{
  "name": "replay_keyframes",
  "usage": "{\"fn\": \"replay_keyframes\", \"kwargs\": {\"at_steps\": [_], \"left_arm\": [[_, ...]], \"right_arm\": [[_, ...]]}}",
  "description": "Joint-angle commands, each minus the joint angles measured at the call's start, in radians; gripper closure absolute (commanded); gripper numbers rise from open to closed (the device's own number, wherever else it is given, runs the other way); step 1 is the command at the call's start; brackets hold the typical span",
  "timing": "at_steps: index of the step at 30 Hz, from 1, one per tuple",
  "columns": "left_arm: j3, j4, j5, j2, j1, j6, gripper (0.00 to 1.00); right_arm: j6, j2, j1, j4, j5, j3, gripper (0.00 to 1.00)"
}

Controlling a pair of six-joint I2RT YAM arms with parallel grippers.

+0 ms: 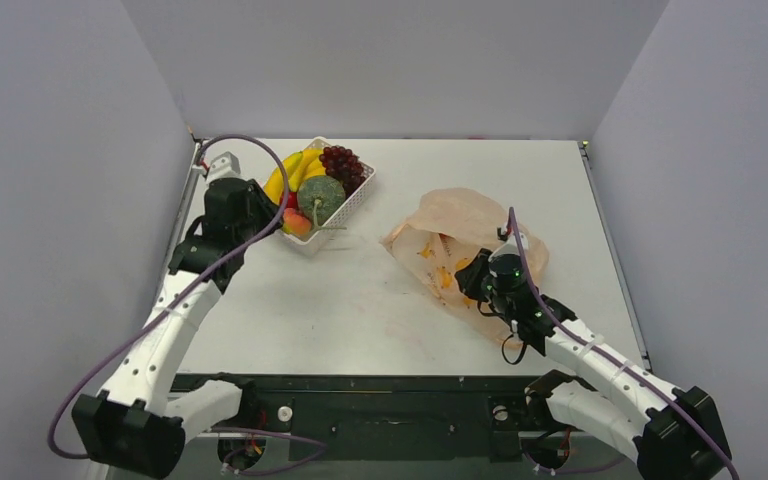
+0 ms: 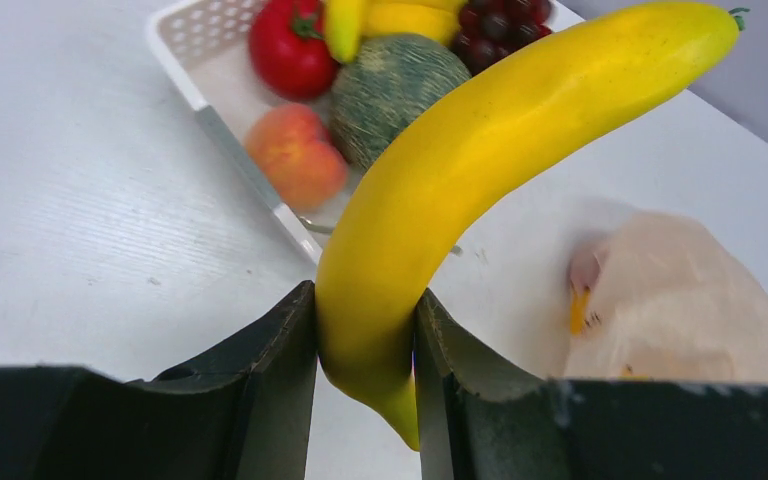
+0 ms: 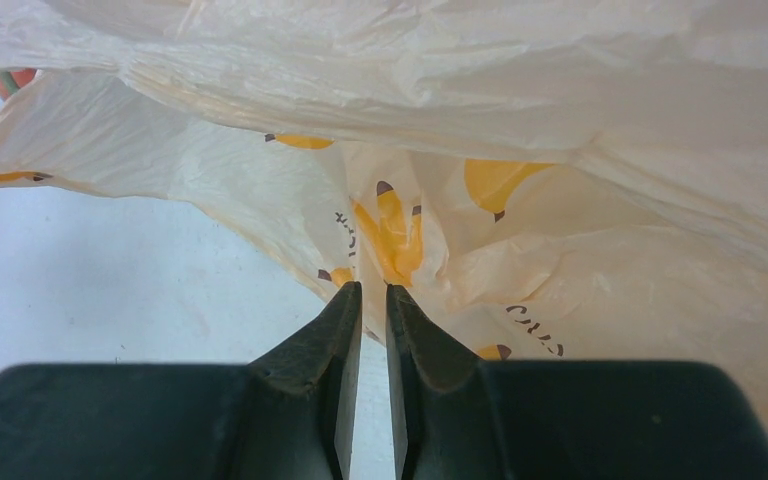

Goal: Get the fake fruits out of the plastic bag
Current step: Place the fake fruit in the bin.

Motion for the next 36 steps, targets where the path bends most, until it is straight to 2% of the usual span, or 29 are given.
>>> {"fn": "replay_keyframes", "kwargs": {"at_steps": [1, 7, 11, 18, 19, 21, 22, 23, 24, 26, 30, 36], "left_arm": [[0.003, 0.145, -0.108, 0.169, 0.124, -0.164, 1.0], [0.066, 0.247, -0.223, 0.441, 0.154, -0.233, 1.0], [0.184, 0.203, -0.221, 0.597, 0.167, -0.254, 1.0], [0.301, 0.195, -0.178, 0.757, 0.18, -0.225, 1.0], [0.306, 0.198, -0.144, 0.765, 0.179, -0.212, 0.97], [0.306, 0.218, -0.105, 0.772, 0.181, -0.197, 0.84], [0.293, 0.232, -0.097, 0.768, 0.181, -0.196, 0.69], [0.286, 0.239, -0.089, 0.766, 0.181, -0.189, 0.61], [0.274, 0.248, -0.089, 0.759, 0.181, -0.185, 0.48], [0.255, 0.256, -0.102, 0.745, 0.181, -0.178, 0.35], [0.209, 0.299, -0.124, 0.704, 0.183, -0.128, 0.26], [0.165, 0.347, -0.071, 0.585, 0.19, -0.078, 0.25]], "right_arm": [[-0.017, -0.052, -0.007, -0.013, 0.006, 0.029, 0.87], [-0.023, -0.07, -0.008, -0.032, 0.003, 0.03, 0.87], [-0.023, -0.076, -0.008, -0.039, -0.01, 0.035, 0.87], [-0.014, -0.083, -0.006, -0.04, -0.017, 0.022, 0.87], [-0.014, -0.083, -0.006, -0.038, -0.017, 0.02, 0.87], [-0.011, -0.084, -0.006, -0.035, -0.02, 0.016, 0.87], [-0.01, -0.085, -0.006, -0.035, -0.021, 0.015, 0.87], [-0.009, -0.085, -0.007, -0.035, -0.021, 0.015, 0.87], [-0.009, -0.085, -0.007, -0.034, -0.023, 0.013, 0.87], [-0.01, -0.087, -0.006, -0.034, -0.025, 0.015, 0.87], [-0.019, -0.08, -0.007, -0.032, -0.027, 0.015, 0.87], [-0.035, -0.029, -0.006, -0.021, -0.022, 0.021, 0.86]]}}
